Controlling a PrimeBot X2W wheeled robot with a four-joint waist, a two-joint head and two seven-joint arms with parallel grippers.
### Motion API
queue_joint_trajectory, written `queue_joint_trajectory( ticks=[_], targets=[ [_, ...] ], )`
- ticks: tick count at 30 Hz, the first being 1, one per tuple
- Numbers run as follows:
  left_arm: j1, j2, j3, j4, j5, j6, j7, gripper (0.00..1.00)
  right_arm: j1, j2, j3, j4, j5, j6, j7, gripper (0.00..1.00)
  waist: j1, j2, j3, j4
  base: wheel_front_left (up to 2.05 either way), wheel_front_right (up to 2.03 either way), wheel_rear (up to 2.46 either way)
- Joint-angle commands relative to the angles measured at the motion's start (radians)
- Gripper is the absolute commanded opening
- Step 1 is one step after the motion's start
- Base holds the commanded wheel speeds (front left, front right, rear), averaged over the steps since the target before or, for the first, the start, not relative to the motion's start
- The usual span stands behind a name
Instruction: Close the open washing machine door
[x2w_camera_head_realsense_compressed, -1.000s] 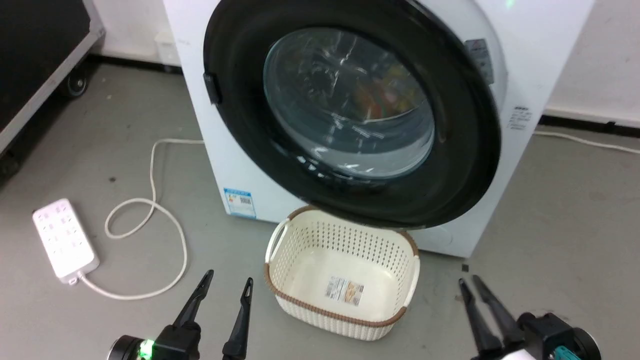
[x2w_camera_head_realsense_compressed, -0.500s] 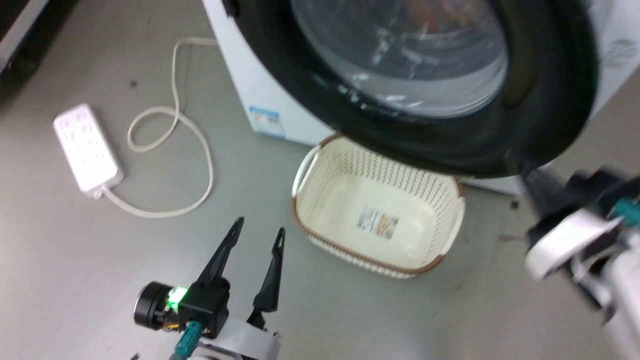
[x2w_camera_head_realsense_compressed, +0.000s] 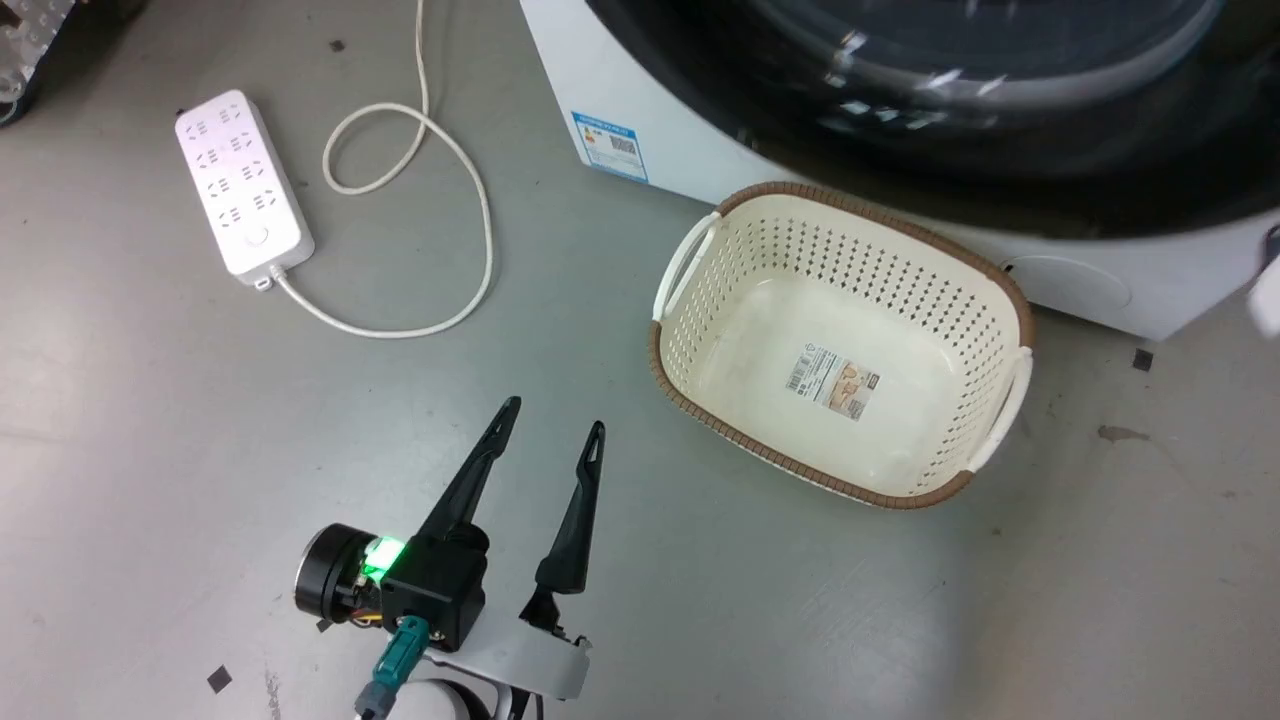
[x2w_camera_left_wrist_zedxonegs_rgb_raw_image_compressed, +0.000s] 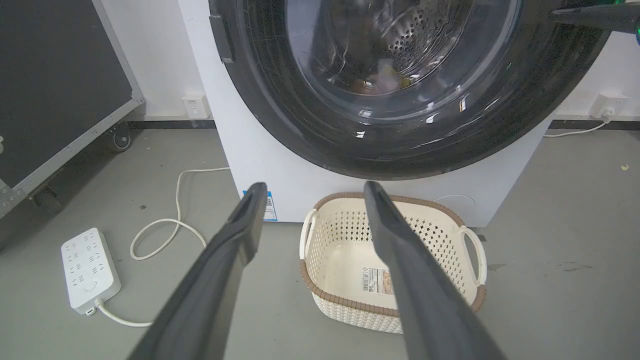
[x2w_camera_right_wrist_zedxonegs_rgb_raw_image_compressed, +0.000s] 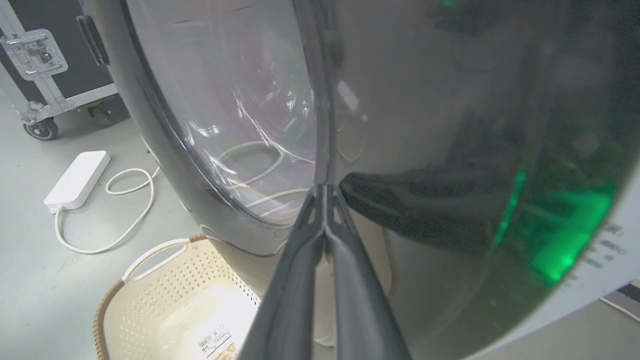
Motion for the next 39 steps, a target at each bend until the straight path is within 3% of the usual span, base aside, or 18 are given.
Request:
queue_joint_trajectory(
  ticks=[1,11,17,18,19,26,30,39],
  targets=[
    [-0.02,-0.006,0.003,-0.005,0.005,-0.003,-0.005,1.0,-0.042,-0.016,-0.017,0.029,-0.006,-0.002,0.005,0.0,-0.0002,-0.0001,0.007,0.004,0.0,0.0,0.0],
    [-0.021,-0.012,0.006,-0.008,0.012,-0.007,-0.005,1.0,-0.169,-0.018,-0.073,0.185,-0.081,-0.002,0.004,0.0,-0.0002,-0.0001,0.021,0.006,0.0,0.0,0.0],
    [-0.016,-0.013,0.023,0.006,0.009,-0.008,-0.005,1.0,-0.152,0.03,-0.095,0.234,-0.087,-0.002,-0.046,0.0,-0.0002,-0.0001,-0.02,-0.013,0.0,0.0,0.0],
    [-0.014,-0.014,0.03,0.008,0.006,-0.006,-0.005,1.0,-0.139,0.041,-0.088,0.232,-0.085,-0.002,-0.06,0.62,-0.0002,-0.0001,-0.033,-0.019,0.0,0.0,0.0],
    [-0.01,-0.014,0.038,0.011,0.001,-0.004,-0.005,1.0,-0.122,0.049,-0.083,0.229,-0.087,-0.002,-0.078,1.0,-0.0002,-0.0001,-0.048,-0.025,0.0,0.0,0.0],
    [0.026,0.001,0.065,0.05,0.009,-0.008,-0.005,1.0,0.077,0.139,-0.094,0.159,-0.074,-0.002,-0.196,1.0,-0.0002,-0.0001,-0.2,-0.091,0.0,0.0,0.0],
    [0.076,0.013,0.103,0.064,-0.008,-0.007,-0.005,1.0,0.336,0.234,-0.147,-0.044,-0.15,-0.002,-0.23,1.0,-0.0002,-0.0001,-0.316,-0.161,0.0,0.0,0.0],
    [0.127,0.033,0.152,0.086,-0.037,-0.023,-0.005,1.0,0.717,0.427,-0.237,-0.345,-0.28,-0.002,-0.222,1.0,-0.0002,-0.0001,-0.394,-0.232,0.0,0.0,0.0]
  ],
)
